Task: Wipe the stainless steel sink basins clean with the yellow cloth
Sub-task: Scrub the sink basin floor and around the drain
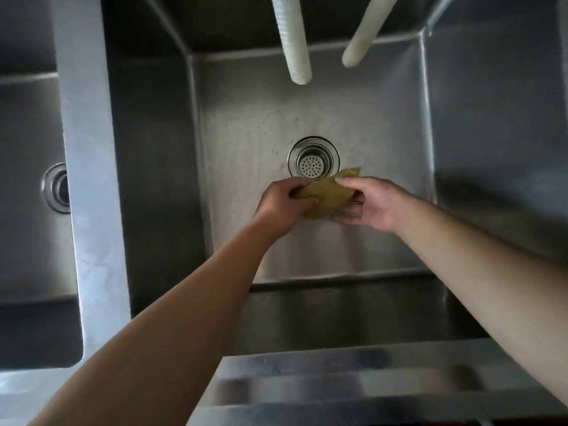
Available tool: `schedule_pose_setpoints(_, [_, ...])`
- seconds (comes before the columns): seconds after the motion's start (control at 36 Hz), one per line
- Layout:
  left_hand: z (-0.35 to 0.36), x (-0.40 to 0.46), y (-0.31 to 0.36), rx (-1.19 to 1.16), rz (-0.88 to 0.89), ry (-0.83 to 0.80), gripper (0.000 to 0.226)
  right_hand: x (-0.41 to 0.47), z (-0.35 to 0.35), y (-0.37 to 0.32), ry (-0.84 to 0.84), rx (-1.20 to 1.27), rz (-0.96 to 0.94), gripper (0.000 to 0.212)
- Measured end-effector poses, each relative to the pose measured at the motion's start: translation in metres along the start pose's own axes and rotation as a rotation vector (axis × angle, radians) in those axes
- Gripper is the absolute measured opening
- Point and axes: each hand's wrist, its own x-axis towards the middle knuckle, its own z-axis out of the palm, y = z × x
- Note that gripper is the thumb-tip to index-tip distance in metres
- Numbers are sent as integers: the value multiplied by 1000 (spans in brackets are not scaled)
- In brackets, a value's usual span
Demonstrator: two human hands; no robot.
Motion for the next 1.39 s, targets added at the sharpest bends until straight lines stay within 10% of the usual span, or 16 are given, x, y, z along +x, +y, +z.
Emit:
schedule_pose_setpoints(0.14, [4, -3, 10, 114, 55, 62, 22, -2, -8, 7, 116, -136, -20, 43])
schedule_pose_setpoints(0.33, [-4, -16, 19, 276, 197, -34, 28, -17, -17, 9, 86, -1113, -407, 88])
schedule_pose_setpoints(0.5, [-15, -21, 20, 226, 269, -111, 24, -20, -12, 9, 20, -1318, -684, 80])
schedule_pose_setpoints(0.67, [-27, -20, 25, 132, 139, -78, 23, -14, -17, 0, 133, -1294, -806, 18])
schedule_pose_setpoints(0.89, [-22, 8, 19, 108, 38, -43, 35, -9, -37, -23, 71, -1232, -765, 8])
schedule_pose_setpoints(1.14, [15, 26, 46, 158, 224, 58, 32, -20, -63, -37, 400, -1268, -951, 15])
schedule_pose_setpoints(1.39, [41, -3, -26, 587, 224, -266, 27, -14, -71, 37, 142, -1652, -472, 10])
